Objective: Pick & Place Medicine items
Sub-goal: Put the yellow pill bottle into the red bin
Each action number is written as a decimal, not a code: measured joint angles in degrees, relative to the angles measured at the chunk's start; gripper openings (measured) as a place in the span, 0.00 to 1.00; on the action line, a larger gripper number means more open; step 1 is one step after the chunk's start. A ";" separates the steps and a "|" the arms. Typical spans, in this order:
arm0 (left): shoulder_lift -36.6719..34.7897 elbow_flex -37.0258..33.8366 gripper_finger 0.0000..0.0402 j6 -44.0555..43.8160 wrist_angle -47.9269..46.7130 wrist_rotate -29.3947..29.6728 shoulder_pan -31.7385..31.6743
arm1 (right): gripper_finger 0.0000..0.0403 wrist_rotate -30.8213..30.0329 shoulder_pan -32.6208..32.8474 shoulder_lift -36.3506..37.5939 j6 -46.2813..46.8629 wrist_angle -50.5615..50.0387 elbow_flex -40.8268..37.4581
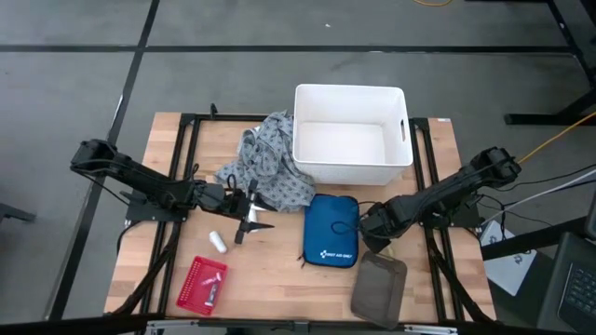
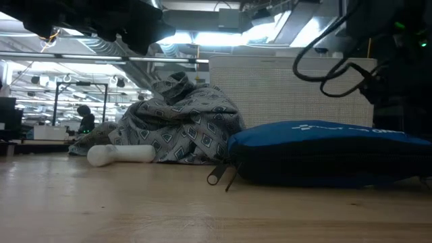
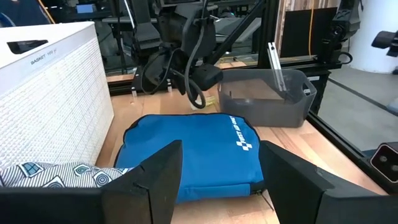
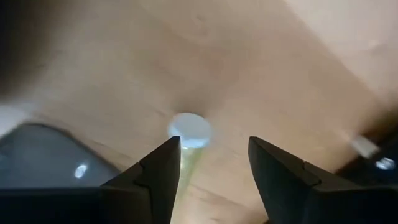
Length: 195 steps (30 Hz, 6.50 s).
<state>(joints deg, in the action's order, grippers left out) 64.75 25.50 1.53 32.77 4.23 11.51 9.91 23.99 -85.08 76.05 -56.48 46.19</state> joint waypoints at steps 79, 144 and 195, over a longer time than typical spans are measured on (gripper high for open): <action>-17.24 0.02 0.53 -0.65 -15.37 4.17 4.72 | 0.24 -29.52 -2.15 -0.07 -17.90 -0.28 22.46; -0.82 0.02 0.53 -0.92 9.79 0.25 -1.40 | 0.24 -19.32 -11.11 -12.94 -63.04 77.48 22.83; -24.69 0.11 0.19 -23.38 -38.18 6.63 15.71 | 0.57 -16.13 -8.88 -12.94 -61.39 61.86 22.78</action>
<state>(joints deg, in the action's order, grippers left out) 40.07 25.61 -21.85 -5.41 10.86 27.22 -6.22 15.11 -98.02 14.66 5.37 68.97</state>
